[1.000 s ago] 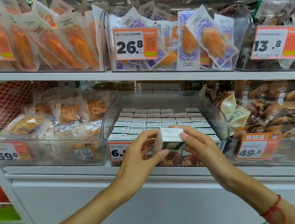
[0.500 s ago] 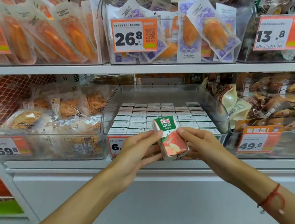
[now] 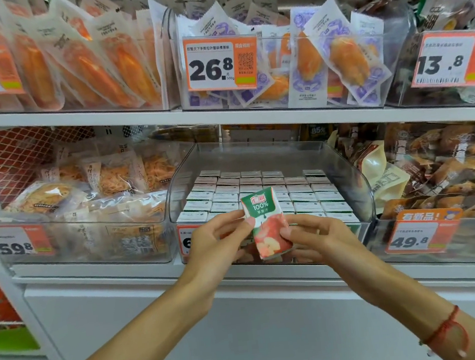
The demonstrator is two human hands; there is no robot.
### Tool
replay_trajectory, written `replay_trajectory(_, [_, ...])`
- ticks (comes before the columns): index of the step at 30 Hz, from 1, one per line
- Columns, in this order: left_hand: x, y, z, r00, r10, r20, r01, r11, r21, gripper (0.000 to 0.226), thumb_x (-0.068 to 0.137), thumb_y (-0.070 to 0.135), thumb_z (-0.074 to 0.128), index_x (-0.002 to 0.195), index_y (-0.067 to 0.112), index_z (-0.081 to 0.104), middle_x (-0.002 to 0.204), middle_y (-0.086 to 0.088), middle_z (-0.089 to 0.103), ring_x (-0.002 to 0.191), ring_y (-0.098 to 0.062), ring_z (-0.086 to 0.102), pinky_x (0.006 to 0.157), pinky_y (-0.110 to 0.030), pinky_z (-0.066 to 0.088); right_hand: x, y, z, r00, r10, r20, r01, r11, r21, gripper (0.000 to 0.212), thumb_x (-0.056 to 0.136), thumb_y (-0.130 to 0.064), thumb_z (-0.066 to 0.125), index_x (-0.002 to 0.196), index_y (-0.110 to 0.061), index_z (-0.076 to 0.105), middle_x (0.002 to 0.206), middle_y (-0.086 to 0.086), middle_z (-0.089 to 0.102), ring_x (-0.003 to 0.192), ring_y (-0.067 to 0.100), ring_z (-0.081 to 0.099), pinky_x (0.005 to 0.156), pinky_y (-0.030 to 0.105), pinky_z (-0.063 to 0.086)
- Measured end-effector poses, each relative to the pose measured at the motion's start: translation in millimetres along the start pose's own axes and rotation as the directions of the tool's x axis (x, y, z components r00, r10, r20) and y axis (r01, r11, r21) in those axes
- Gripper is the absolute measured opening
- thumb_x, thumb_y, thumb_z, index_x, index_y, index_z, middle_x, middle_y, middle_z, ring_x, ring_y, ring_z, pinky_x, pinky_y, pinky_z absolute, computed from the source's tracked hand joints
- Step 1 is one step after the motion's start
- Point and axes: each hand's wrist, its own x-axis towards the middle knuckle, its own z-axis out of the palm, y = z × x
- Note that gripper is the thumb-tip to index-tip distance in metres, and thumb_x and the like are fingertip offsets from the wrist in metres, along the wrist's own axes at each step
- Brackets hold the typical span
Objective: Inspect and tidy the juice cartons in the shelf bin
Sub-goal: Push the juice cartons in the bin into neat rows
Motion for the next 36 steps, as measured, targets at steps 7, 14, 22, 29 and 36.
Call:
replay_trajectory(7, [-4,-1,9,0.999,-0.041,-0.020,0.040,0.998,-0.056,0.028,0.078,0.028,0.080,0.101,0.017,0.068,0.090,0.000,0.077,0.075,-0.010,0.074,0.056,-0.016,0.055,-9,8,23,0.902,-0.397,-0.168,0.259,0.811,-0.524,0.044,0.070,-0.032,0.084,0.109,-0.030,0.065,0.076,-0.016,0.065,0.072,-0.008,0.061,0.059,0.009,0.047])
replay_trajectory(14, [3,-4,-2,0.999,-0.014,0.036,0.016,0.999,-0.042,0.038,0.065,0.036,0.084,0.099,0.032,0.067,0.103,0.009,0.074,0.092,-0.006,0.072,0.071,-0.017,0.056,3,6,7,0.999,-0.013,0.031,0.018,0.985,-0.172,0.042,0.082,-0.031,0.074,0.121,-0.030,0.059,0.109,-0.004,0.065,0.092,0.003,0.068,0.075,0.019,0.055])
replay_trajectory(22, [3,-2,-7,0.977,0.049,0.208,-0.042,0.998,-0.035,0.045,0.068,0.042,0.075,0.111,0.032,0.068,0.106,0.013,0.075,0.099,-0.004,0.070,0.077,-0.017,0.056,-3,9,7,0.989,-0.069,0.129,0.087,0.986,-0.143,0.050,0.079,-0.040,0.071,0.125,-0.025,0.061,0.107,-0.012,0.073,0.100,0.003,0.068,0.086,0.017,0.053])
replay_trajectory(29, [-1,-13,8,0.998,0.064,0.027,-0.064,0.998,-0.009,0.014,0.081,0.024,0.077,0.092,0.031,0.070,0.092,0.011,0.077,0.091,-0.008,0.073,0.078,-0.026,0.060,-4,15,15,0.917,-0.354,-0.183,0.173,0.767,-0.618,0.054,0.063,-0.050,0.084,0.106,-0.034,0.056,0.088,-0.019,0.065,0.078,-0.010,0.061,0.063,0.011,0.052])
replay_trajectory(36, [4,0,-4,0.979,-0.108,0.174,0.121,0.990,-0.071,0.027,0.092,0.024,0.064,0.117,0.014,0.068,0.102,-0.002,0.076,0.095,-0.013,0.073,0.073,-0.019,0.058,1,7,11,0.983,-0.163,-0.084,0.139,0.961,-0.240,0.036,0.079,-0.047,0.067,0.106,-0.023,0.067,0.095,-0.003,0.071,0.076,-0.001,0.068,0.062,0.015,0.053])
